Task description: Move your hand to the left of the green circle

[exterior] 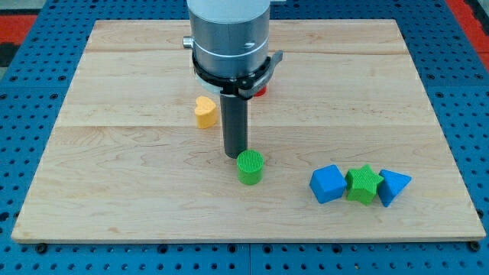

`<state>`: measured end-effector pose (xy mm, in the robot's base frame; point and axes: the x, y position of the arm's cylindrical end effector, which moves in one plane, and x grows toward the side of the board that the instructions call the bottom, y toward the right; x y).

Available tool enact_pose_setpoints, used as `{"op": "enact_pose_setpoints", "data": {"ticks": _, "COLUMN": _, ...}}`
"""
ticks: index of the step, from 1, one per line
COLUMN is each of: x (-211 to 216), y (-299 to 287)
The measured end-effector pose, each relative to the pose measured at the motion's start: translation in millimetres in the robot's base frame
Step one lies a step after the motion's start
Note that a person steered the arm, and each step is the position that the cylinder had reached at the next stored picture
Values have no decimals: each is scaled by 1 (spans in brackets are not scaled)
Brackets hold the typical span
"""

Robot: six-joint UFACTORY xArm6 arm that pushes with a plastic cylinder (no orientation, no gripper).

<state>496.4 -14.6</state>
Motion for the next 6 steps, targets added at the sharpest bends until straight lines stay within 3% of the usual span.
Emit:
{"op": "enact_pose_setpoints", "data": {"ticks": 4, "x": 34, "y": 17}}
{"op": "enact_pose_setpoints", "data": {"ticks": 6, "x": 79, "y": -5}}
